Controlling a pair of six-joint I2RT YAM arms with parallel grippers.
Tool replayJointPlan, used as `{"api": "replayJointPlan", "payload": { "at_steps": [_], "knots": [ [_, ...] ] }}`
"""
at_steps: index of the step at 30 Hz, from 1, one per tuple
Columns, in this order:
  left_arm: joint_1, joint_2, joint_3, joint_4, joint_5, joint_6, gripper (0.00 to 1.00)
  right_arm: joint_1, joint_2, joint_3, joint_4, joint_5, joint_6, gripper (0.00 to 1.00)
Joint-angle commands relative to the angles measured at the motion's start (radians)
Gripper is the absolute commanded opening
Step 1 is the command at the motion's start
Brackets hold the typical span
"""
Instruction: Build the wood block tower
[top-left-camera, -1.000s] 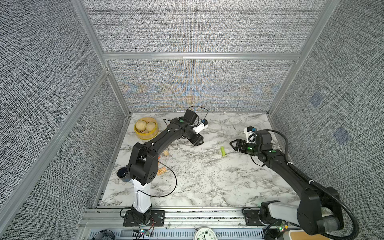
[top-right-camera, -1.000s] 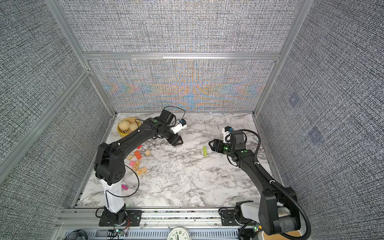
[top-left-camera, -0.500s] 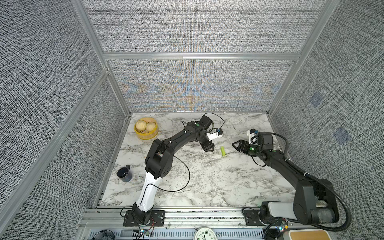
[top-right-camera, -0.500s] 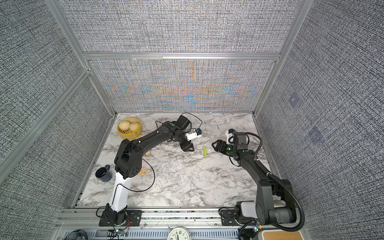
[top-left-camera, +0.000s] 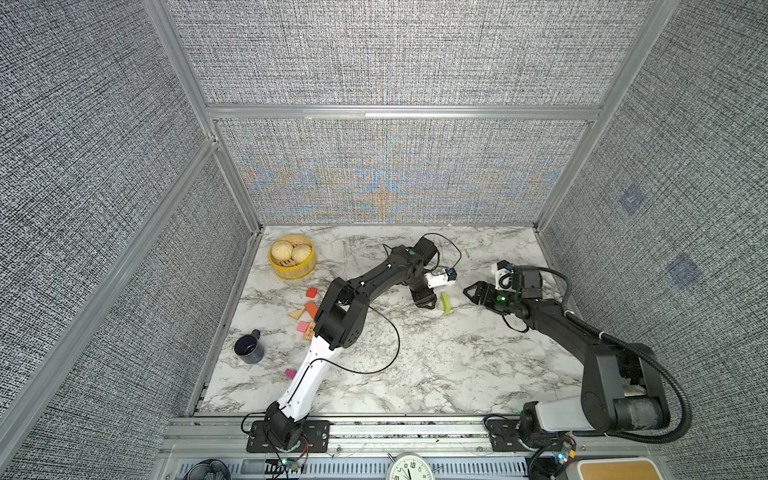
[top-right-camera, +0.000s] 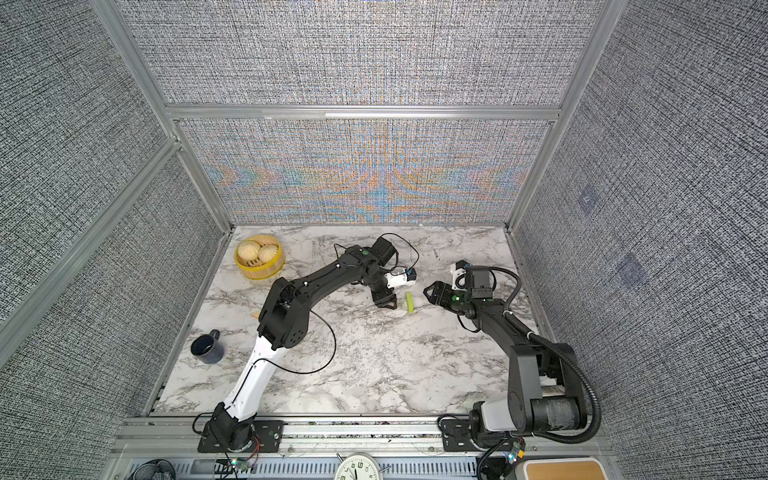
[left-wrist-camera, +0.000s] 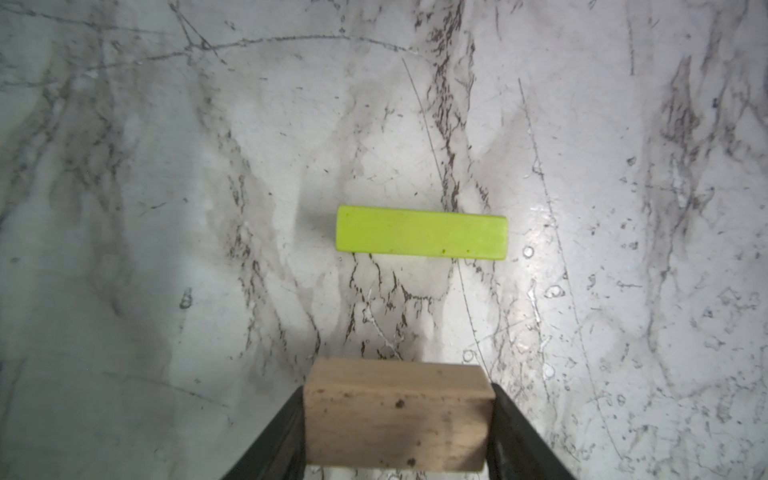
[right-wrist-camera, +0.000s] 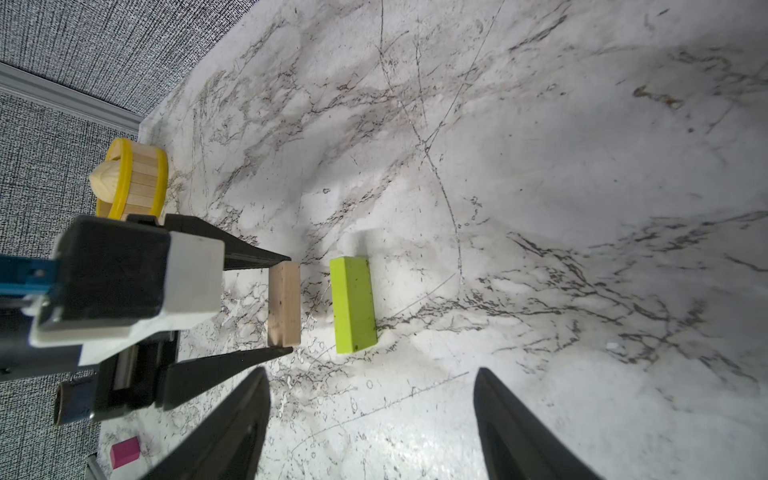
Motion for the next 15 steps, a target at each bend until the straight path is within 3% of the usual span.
{"api": "replayJointPlan", "payload": {
  "at_steps": [1, 15],
  "knots": [
    [-0.006, 0.006, 0.009, -0.023, 0.021, 0.025, 0.48, -0.003, 0.005, 0.011, 0.017, 0.018, -0.006, 0.78],
    [-0.031, 0.037, 0.001, 0.012, -0.002, 0.018, 0.51, -0.026, 0.029, -0.01, 0.045, 0.05, 0.037, 0.78]
  ]
}}
